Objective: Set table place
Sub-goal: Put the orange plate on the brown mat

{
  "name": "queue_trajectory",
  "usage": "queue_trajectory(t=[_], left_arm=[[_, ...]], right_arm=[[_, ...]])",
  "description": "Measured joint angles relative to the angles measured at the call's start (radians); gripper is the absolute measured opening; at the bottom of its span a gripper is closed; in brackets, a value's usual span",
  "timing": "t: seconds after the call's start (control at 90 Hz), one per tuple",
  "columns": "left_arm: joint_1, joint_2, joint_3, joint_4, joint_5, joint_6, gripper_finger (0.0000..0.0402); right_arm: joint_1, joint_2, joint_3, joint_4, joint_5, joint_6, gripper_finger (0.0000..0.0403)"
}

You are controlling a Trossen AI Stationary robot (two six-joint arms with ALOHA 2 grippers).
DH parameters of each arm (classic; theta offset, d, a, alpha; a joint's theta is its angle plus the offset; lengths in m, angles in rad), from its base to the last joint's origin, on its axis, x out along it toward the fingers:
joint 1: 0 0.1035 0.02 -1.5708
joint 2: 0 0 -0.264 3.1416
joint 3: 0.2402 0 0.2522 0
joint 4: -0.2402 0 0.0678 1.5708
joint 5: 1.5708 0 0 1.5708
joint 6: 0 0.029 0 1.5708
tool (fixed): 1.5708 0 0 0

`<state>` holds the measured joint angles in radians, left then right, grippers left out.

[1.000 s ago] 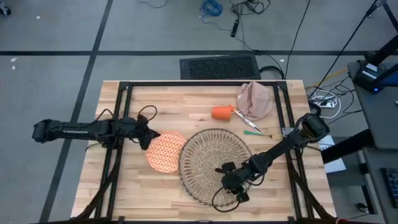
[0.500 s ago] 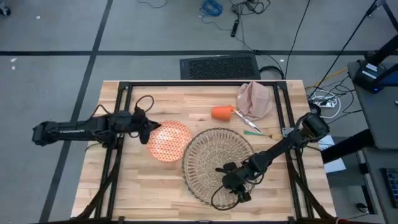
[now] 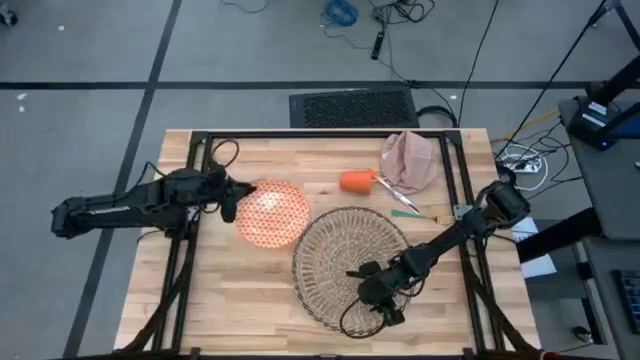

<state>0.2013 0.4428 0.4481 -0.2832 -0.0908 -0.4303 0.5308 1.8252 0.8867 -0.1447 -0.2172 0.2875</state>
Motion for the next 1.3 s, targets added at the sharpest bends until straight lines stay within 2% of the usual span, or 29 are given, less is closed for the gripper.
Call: queue_trajectory(t=[0.189, 0.4, 0.733, 0.944, 1.144, 1.3], left_arm=[[0.007, 0.008, 0.008, -0.010, 0.019, -0.020, 0.0000], [-0.035, 0.093, -0.028, 0.051, 0.035, -0.077, 0.0000], [-0.125, 0.394, -0.036, 0.321, 0.060, -0.115, 0.0000], [-0.148, 0.584, -0.038, 0.496, 0.081, -0.118, 0.0000], [-0.147, 0.708, -0.035, 0.659, 0.121, -0.114, 0.0000], [-0.143, 0.766, -0.003, 0.669, 0.139, -0.112, 0.0000]], right_arm=[[-0.006, 0.000, 0.000, -0.005, -0.026, -0.017, 0.0109], [-0.053, 0.001, -0.001, 0.009, -0.065, -0.081, 0.0109], [-0.147, 0.013, 0.076, 0.018, -0.030, -0.252, 0.0109], [-0.177, 0.021, 0.096, 0.093, -0.043, -0.306, 0.0109], [-0.178, 0.112, 0.152, 0.138, -0.104, -0.327, 0.0109], [-0.174, 0.190, 0.227, 0.117, -0.165, -0.355, 0.0109]])
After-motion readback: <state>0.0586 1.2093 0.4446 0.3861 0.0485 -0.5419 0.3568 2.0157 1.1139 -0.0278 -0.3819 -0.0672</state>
